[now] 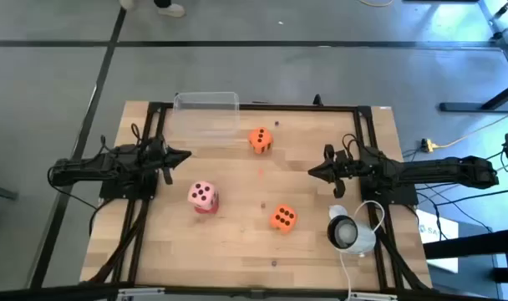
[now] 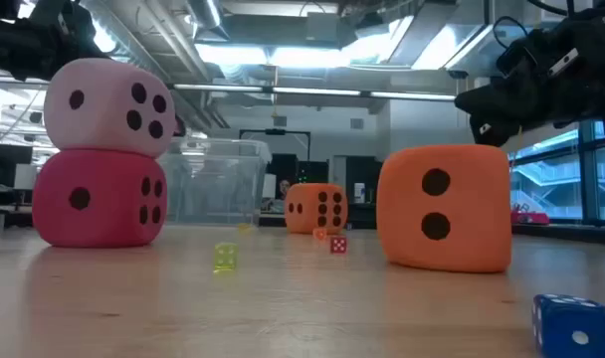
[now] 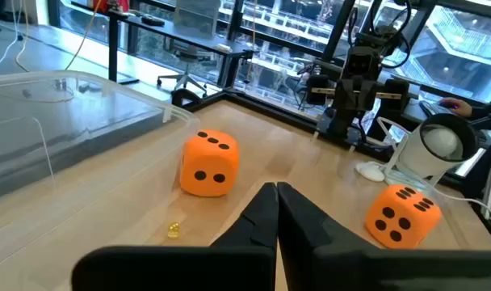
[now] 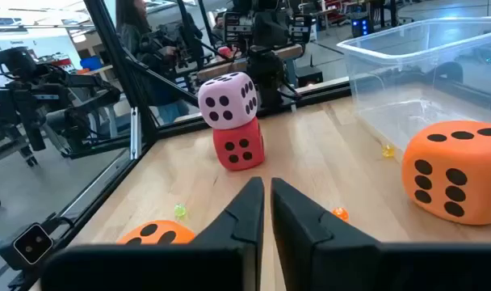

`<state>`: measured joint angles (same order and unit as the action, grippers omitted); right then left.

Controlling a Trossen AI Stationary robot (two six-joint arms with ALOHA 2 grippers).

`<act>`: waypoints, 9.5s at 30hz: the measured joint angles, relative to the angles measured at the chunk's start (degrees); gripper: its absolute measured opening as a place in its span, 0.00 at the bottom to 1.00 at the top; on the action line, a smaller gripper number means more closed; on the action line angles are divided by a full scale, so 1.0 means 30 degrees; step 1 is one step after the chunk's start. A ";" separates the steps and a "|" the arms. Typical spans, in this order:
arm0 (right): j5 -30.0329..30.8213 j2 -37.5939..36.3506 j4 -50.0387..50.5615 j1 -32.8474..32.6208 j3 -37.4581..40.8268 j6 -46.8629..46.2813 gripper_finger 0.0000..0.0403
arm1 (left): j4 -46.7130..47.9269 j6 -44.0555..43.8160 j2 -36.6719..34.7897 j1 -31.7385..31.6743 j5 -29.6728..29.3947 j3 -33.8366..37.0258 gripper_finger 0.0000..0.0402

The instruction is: Pick & Place Dice

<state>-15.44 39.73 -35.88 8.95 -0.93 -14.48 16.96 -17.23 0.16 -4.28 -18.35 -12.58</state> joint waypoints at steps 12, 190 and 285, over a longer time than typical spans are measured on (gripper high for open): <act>-0.0007 0.0002 0.0007 0.0005 0.0000 0.0003 0.07 | 0.0001 0.0000 -0.0004 0.0004 0.0000 -0.0004 0.00; 0.4342 0.0036 0.1376 -0.0262 -0.0007 -0.9488 0.07 | 1.6077 -0.0015 2.5675 1.1042 -0.1734 -1.9343 0.66; -0.0161 0.0036 0.1413 -0.0263 -0.0015 -1.1555 0.07 | 2.0973 -0.4807 3.1482 1.1493 -0.1360 -2.3380 0.21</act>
<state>-15.93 39.83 -31.64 8.16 -0.97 -49.14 79.88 -31.66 94.61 30.20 -22.43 -82.72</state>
